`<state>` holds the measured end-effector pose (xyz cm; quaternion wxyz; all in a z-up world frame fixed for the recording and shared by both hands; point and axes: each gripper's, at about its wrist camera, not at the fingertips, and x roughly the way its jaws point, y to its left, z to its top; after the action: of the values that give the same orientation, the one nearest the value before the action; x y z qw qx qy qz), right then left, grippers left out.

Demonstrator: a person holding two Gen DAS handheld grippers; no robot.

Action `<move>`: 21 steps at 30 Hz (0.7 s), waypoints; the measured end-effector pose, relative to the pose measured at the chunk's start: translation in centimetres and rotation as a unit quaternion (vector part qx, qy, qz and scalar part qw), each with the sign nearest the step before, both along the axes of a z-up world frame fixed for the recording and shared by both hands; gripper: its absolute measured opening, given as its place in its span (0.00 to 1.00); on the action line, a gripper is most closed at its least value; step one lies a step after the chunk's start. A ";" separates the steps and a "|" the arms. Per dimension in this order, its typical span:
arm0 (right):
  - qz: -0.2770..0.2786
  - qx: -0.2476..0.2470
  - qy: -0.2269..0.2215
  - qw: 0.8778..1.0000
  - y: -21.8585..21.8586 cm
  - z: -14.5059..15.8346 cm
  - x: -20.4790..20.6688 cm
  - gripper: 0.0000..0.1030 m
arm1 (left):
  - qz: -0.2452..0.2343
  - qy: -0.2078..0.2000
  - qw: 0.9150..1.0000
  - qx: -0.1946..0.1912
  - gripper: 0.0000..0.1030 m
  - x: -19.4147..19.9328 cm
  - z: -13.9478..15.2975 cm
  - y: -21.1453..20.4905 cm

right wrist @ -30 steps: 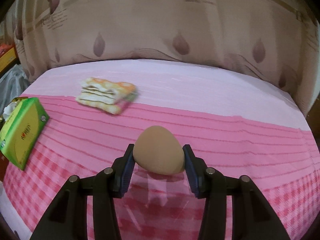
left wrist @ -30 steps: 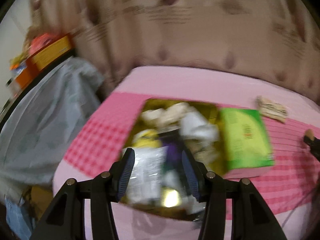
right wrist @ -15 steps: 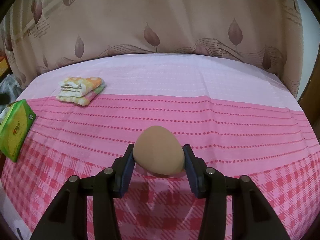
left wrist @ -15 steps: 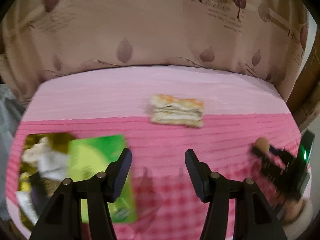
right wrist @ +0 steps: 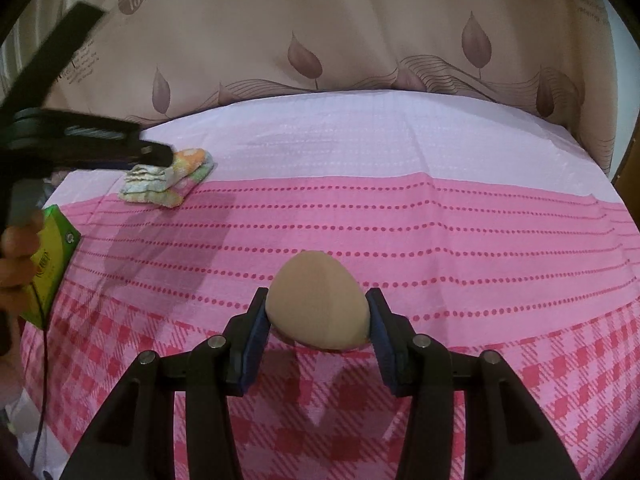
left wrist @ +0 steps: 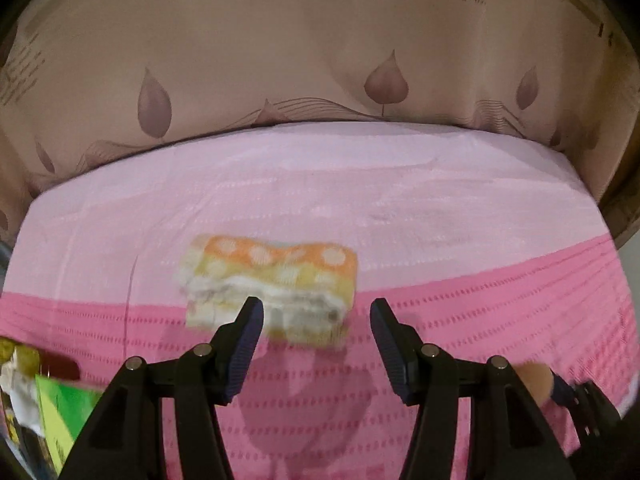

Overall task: Organize soft objects
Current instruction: 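Grasp the folded orange-white towel with the left gripper while the right gripper holds the sponge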

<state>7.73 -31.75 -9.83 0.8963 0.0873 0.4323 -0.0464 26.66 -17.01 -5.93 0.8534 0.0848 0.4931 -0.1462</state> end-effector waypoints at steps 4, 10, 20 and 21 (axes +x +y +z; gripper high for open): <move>0.000 0.005 0.000 1.000 -0.1 0.0 0.0 0.43 | 0.005 0.005 1.000 0.012 0.55 1.8 -1.5 -1.0; -0.001 0.014 -0.001 1.000 -0.2 0.0 0.1 0.44 | -0.011 -0.015 0.999 0.042 0.56 1.9 -3.3 -1.6; 0.000 0.015 -0.001 1.000 -0.2 0.1 0.1 0.44 | 0.002 -0.018 0.999 0.034 0.20 -0.3 -2.1 -0.3; 0.000 0.014 0.000 1.000 -0.2 0.1 0.1 0.44 | 0.005 -0.019 0.999 0.034 0.19 -0.5 -2.1 -0.2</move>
<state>7.86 -31.91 -9.74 0.8952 0.1000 0.4325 -0.0404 26.14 -17.19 -7.99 0.8600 0.1135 0.4820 -0.1233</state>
